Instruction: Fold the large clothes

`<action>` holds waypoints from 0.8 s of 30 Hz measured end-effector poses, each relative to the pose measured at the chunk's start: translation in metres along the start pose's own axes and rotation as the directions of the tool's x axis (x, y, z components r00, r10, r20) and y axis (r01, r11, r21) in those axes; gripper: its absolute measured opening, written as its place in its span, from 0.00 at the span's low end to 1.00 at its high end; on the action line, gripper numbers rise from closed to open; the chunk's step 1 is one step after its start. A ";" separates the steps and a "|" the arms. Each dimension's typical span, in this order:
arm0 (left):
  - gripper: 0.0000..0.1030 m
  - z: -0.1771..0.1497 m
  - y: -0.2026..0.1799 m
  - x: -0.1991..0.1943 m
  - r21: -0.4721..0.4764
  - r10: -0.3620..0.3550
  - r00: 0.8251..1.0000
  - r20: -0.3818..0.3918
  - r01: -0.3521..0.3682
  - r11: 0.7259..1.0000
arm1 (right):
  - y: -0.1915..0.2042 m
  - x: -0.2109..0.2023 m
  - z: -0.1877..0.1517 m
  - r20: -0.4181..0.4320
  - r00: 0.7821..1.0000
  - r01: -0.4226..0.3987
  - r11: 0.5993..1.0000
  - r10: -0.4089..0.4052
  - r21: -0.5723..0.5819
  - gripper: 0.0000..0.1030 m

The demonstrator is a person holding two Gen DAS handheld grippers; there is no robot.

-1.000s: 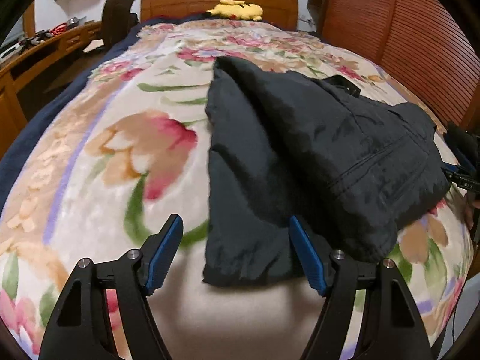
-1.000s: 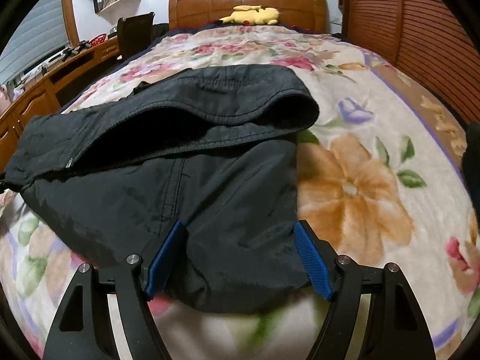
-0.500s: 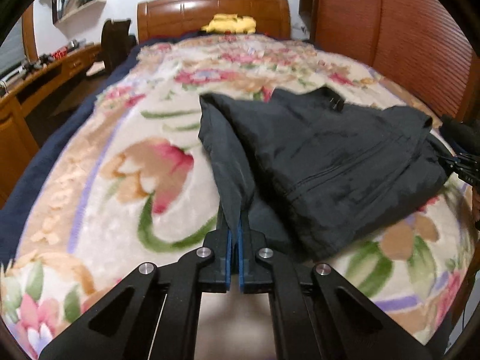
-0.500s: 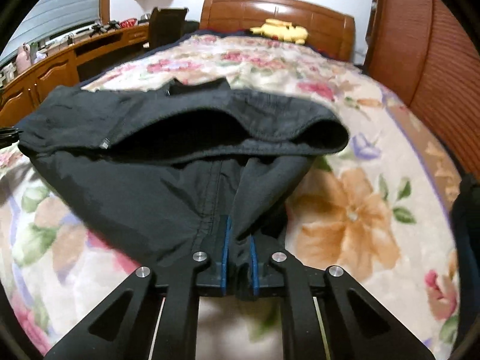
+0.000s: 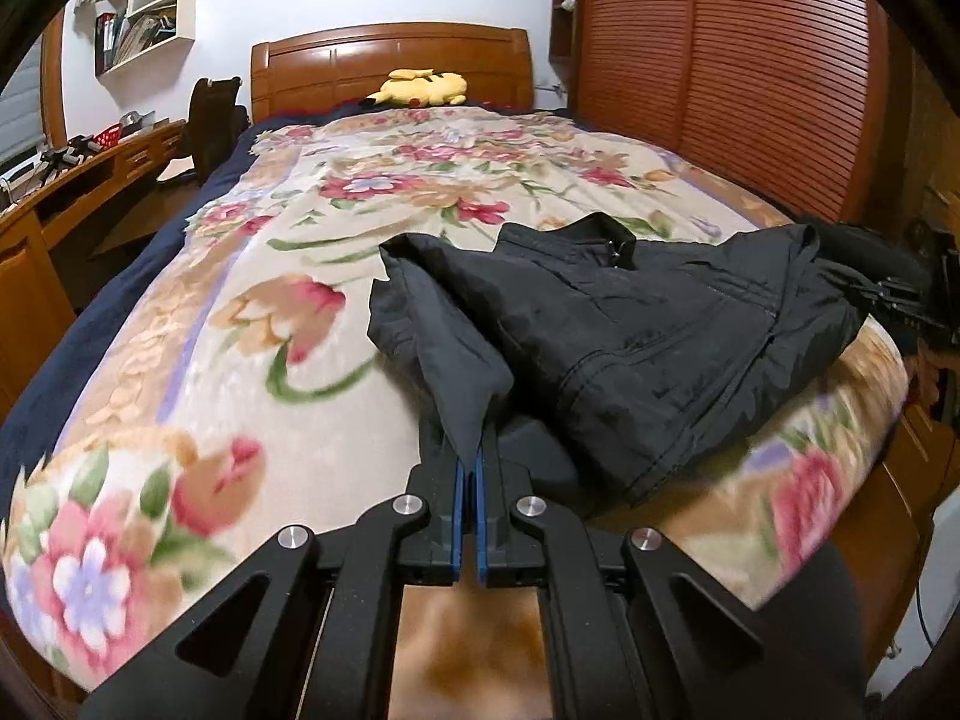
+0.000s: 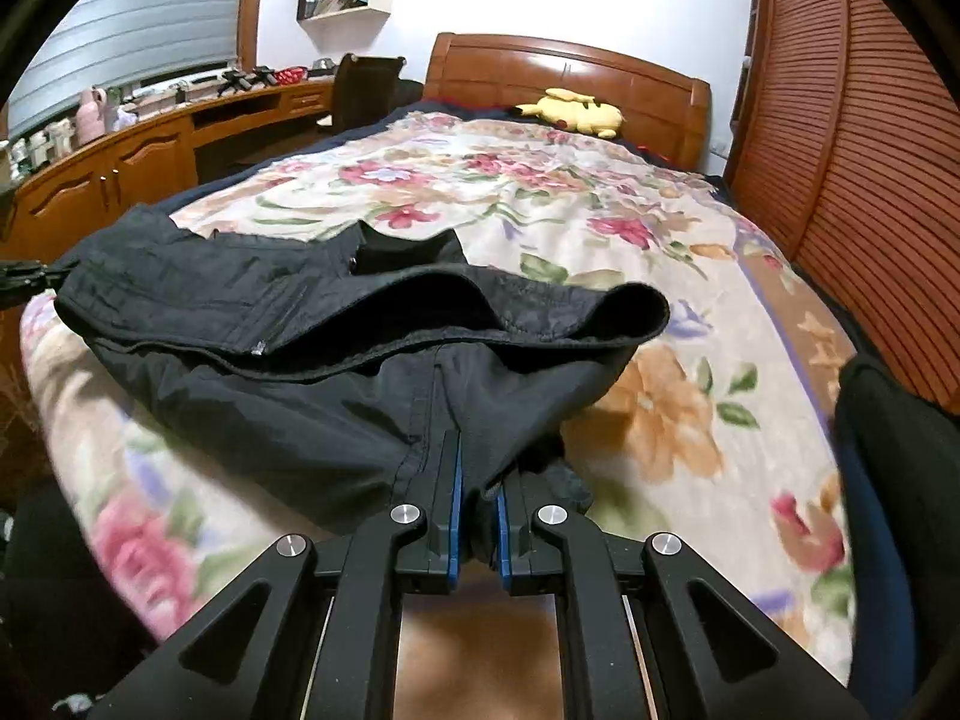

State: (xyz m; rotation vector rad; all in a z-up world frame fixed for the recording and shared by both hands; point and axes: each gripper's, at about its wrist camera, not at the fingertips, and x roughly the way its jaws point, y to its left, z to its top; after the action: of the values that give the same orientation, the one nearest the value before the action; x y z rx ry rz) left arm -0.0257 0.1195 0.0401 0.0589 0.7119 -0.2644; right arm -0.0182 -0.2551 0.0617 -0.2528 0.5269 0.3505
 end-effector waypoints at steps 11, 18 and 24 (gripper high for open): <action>0.05 -0.017 -0.016 -0.008 0.069 0.064 0.998 -0.008 -0.063 0.996 | -0.002 -0.007 0.000 -0.047 0.998 0.033 0.998 -0.030 0.054 0.10; 0.45 -0.026 -0.016 -0.027 0.044 0.039 0.999 0.030 -0.040 0.998 | 0.014 -0.022 -0.003 -0.046 0.995 0.093 0.994 -0.091 0.049 0.16; 0.76 -0.033 -0.024 -0.033 0.035 0.010 0.999 0.035 -0.011 0.999 | 0.026 -0.041 -0.003 0.020 0.995 0.100 0.994 -0.101 0.049 0.38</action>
State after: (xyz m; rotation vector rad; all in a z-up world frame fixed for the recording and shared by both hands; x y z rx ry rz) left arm -0.0769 0.1078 0.0370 0.0911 0.6727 -0.2674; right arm -0.0623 -0.2429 0.0772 -0.2285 0.4980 0.2421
